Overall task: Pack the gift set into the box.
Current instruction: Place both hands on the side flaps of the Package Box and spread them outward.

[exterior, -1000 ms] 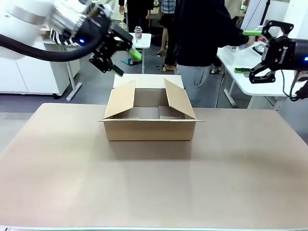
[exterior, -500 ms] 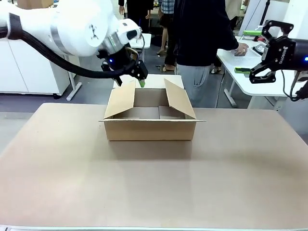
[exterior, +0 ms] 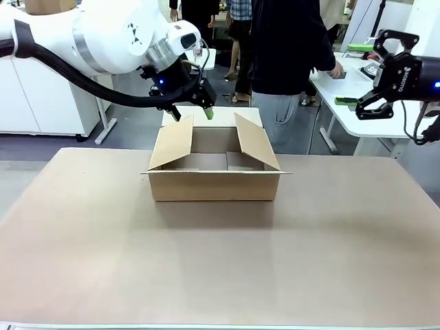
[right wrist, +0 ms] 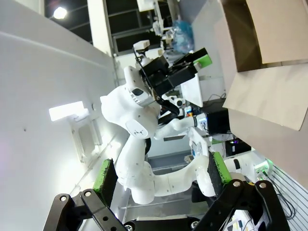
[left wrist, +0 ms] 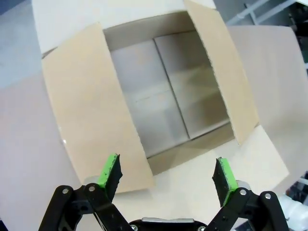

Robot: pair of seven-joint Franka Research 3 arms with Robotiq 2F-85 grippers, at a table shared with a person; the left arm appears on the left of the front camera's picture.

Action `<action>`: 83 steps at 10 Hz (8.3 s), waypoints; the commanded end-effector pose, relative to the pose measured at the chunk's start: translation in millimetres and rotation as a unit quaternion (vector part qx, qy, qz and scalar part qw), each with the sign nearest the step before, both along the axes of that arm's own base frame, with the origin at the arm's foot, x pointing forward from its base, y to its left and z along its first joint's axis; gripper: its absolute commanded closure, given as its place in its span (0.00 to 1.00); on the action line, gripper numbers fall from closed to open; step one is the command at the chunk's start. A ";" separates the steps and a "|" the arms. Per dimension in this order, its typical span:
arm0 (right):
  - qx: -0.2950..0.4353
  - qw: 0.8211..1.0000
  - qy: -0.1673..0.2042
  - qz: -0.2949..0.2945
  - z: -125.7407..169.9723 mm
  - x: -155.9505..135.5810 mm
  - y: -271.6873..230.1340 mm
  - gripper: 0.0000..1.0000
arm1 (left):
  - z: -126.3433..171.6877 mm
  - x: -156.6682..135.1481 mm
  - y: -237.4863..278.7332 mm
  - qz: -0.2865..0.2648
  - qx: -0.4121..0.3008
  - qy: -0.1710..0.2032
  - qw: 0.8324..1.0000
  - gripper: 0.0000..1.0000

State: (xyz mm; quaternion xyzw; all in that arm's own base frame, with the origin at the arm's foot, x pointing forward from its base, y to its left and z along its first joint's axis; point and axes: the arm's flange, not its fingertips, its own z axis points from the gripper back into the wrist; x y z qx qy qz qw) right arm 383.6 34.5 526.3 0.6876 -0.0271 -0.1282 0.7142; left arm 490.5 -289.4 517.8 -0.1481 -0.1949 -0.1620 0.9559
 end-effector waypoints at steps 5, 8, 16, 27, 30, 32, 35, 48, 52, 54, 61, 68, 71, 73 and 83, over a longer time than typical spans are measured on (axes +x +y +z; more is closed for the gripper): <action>0.014 1.000 -0.004 -0.001 3.5 3.6 2.3 0.00 | -48.9 36.3 -69.2 0.092 0.160 -0.054 0.981 0.00; 0.014 1.000 -0.004 -0.001 3.5 3.6 2.3 0.00 | -79.3 45.4 -71.0 0.138 0.212 -0.064 0.965 0.00; 0.014 1.000 -0.004 -0.001 3.5 3.6 2.3 0.00 | -74.9 48.1 -27.0 0.213 0.294 -0.123 0.924 0.00; 0.014 1.000 -0.004 -0.001 3.5 3.6 2.3 0.00 | -44.9 79.4 119.7 0.207 0.085 -0.007 0.975 0.00; 0.014 1.000 -0.004 -0.001 3.5 3.6 2.3 0.00 | -52.7 84.9 167.5 0.204 0.005 0.014 0.979 0.00; 0.014 1.000 -0.004 -0.001 3.5 3.6 2.3 0.00 | -64.9 84.8 196.3 0.185 -0.072 0.038 0.979 0.00; 0.014 1.000 -0.004 -0.001 3.5 3.6 2.3 0.00 | -94.1 84.5 225.1 0.146 -0.132 0.093 0.976 0.00; -0.256 0.966 -0.042 -0.019 38.8 74.8 90.9 0.00 | -93.4 89.1 215.3 0.161 -0.134 0.089 0.974 0.00; -0.472 0.862 -0.175 0.051 20.0 124.8 218.6 0.00 | -93.4 89.1 215.3 0.161 -0.134 0.089 0.974 0.00; -0.508 0.824 -0.242 0.063 -4.3 116.4 276.6 0.00 | -93.4 89.1 215.3 0.161 -0.134 0.089 0.974 0.00; -0.630 0.734 -0.232 0.102 -17.4 119.4 301.3 0.00 | -93.4 89.1 215.3 0.161 -0.134 0.089 0.974 0.00; -0.733 0.639 -0.175 0.156 -43.8 186.7 330.8 0.00 | -93.4 89.1 215.3 0.161 -0.134 0.089 0.974 0.00; -0.803 0.570 -0.105 0.141 -79.1 192.0 339.2 0.00 | -93.4 89.1 215.3 0.161 -0.134 0.089 0.974 0.00; -0.814 0.559 -0.084 0.133 -83.9 184.1 330.7 0.00 | -93.4 89.1 215.3 0.161 -0.134 0.089 0.974 0.00; -0.844 0.531 -0.050 0.065 -20.9 172.8 274.2 0.00 | -93.4 89.1 215.3 0.161 -0.134 0.089 0.974 0.00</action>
